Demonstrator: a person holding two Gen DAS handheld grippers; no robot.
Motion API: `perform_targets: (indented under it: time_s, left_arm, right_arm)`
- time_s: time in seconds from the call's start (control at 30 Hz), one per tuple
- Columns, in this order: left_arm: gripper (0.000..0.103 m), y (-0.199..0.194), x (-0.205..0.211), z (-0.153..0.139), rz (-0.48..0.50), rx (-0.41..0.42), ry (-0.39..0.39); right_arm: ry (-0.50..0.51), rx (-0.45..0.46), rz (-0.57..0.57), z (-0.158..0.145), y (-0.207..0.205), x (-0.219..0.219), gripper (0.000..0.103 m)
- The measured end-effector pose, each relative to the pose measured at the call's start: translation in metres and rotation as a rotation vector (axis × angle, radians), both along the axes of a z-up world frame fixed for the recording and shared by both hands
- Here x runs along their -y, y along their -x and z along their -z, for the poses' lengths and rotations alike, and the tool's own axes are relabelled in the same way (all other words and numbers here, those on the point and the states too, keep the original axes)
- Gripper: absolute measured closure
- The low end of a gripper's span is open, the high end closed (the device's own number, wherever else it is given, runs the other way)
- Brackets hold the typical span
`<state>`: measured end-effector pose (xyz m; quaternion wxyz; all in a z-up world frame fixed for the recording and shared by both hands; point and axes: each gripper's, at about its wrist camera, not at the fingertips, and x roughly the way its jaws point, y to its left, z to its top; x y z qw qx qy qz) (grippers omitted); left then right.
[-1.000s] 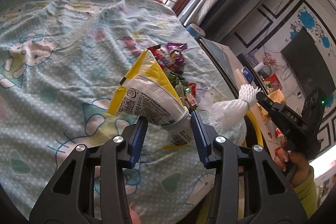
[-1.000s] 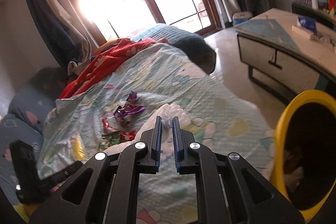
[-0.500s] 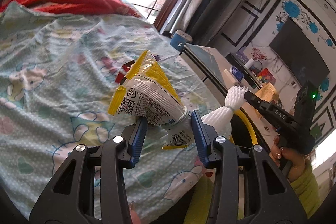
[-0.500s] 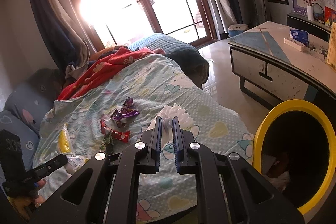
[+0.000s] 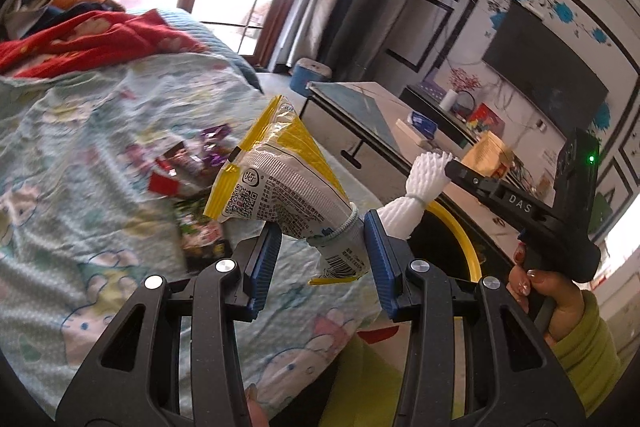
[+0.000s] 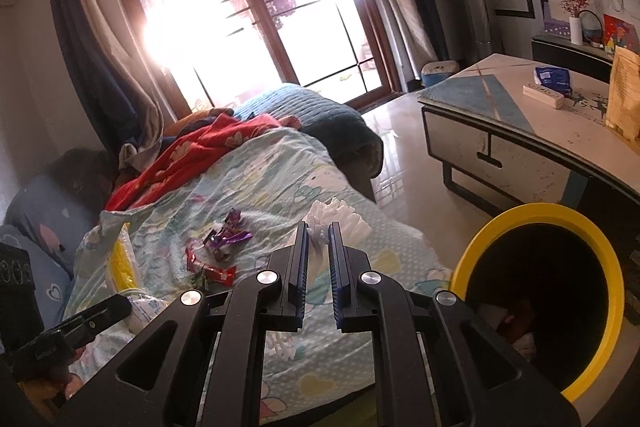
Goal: Collect trash
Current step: 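Carry the yellow chip bag with the left tool while the right tool carries the foam sleeve to the bin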
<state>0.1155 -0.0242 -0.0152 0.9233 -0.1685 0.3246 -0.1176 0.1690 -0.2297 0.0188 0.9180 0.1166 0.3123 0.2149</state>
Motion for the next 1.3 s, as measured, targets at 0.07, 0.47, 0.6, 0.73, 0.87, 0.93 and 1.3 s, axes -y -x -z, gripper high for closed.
perform_targets:
  time_s: [0.07, 0.47, 0.6, 0.73, 0.87, 0.93, 1.3]
  left_arm:
    - [0.068, -0.004, 0.007, -0.001, 0.015, 0.002, -0.005]
    - [0.068, -0.023, 0.049, -0.001, 0.1, 0.017, -0.042]
    - [0.068, -0.029, 0.059, 0.002, 0.125, 0.017, -0.048]
    - [0.068, -0.035, 0.074, 0.004, 0.156, 0.02, -0.06]
    - [0.068, -0.04, 0.089, 0.006, 0.184, 0.019, -0.068]
    - [0.068, -0.042, 0.096, 0.007, 0.196, 0.019, -0.072]
    - [0.068, -0.057, 0.144, 0.018, 0.283, 0.014, -0.088]
  right_arm:
    - [-0.002, 0.005, 0.016, -0.001, 0.0, 0.007, 0.093]
    - [-0.025, 0.02, 0.114, -0.005, 0.001, 0.051, 0.093]
    - [-0.028, 0.03, 0.15, -0.007, 0.001, 0.066, 0.093]
    - [-0.028, 0.039, 0.184, -0.009, 0.003, 0.08, 0.093]
    - [-0.031, 0.044, 0.224, -0.009, 0.005, 0.097, 0.093]
    - [-0.028, 0.047, 0.242, -0.008, 0.005, 0.105, 0.093]
    - [-0.024, 0.032, 0.356, 0.001, 0.008, 0.155, 0.093]
